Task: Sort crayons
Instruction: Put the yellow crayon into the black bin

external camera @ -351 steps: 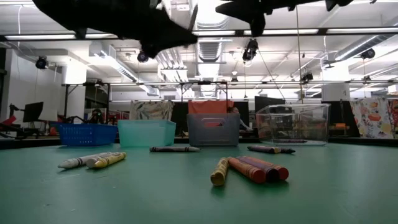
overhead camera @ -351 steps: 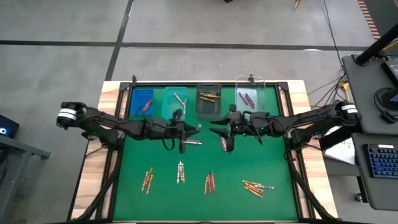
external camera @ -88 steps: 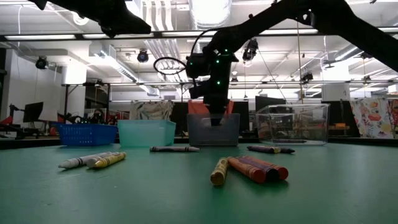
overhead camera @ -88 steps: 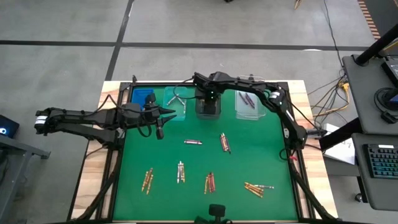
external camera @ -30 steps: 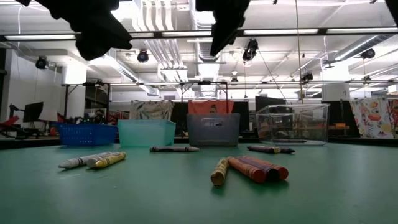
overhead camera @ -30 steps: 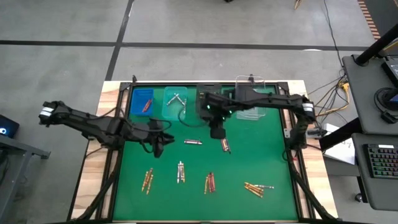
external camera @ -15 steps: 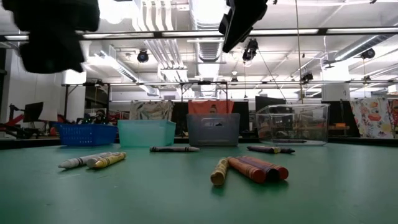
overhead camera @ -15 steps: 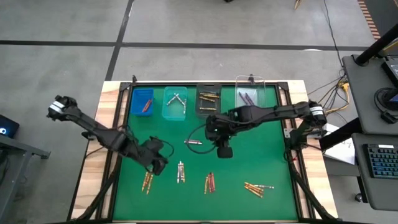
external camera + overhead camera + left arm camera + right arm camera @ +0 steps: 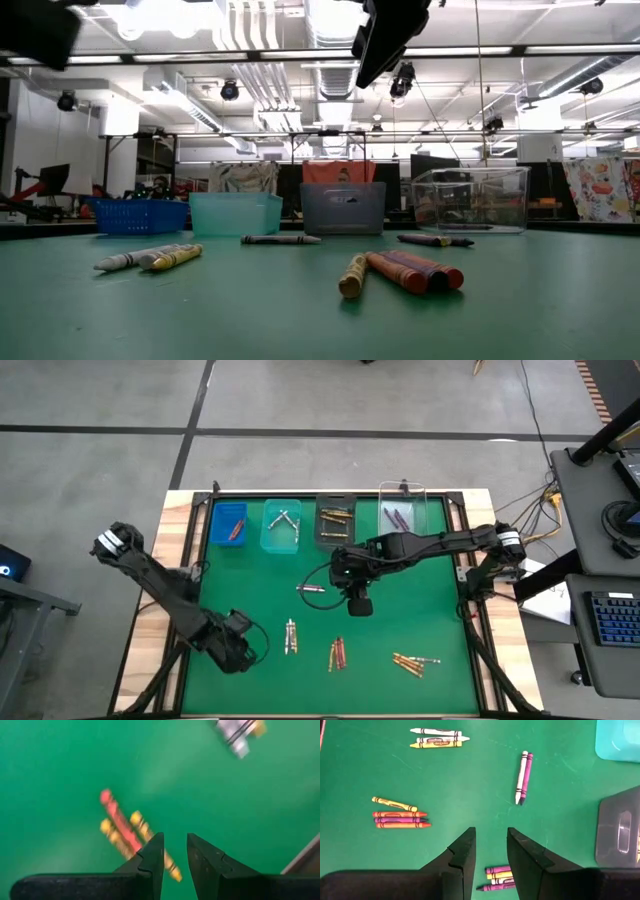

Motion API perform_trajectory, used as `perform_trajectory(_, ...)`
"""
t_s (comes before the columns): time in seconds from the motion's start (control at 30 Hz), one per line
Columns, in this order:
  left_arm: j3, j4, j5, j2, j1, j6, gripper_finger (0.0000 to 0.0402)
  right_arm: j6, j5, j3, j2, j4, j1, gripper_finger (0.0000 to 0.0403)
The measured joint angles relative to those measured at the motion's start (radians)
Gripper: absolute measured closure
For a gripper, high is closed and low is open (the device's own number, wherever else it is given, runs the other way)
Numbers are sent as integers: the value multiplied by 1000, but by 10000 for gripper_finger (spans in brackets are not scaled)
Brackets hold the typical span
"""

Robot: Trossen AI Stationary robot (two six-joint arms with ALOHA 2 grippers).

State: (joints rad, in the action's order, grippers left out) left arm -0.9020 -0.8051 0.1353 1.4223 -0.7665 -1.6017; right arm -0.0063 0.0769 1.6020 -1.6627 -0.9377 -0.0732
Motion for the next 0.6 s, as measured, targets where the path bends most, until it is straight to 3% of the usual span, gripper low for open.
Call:
perform_trajectory(0.27,0,-88,-15,91,-97,-196,335,34,0,0,-1,6,-19,305)
perform_trajectory(0.6,0,-114,29,170,-121,-241,335,48,0,0,-1,11,-62,305)
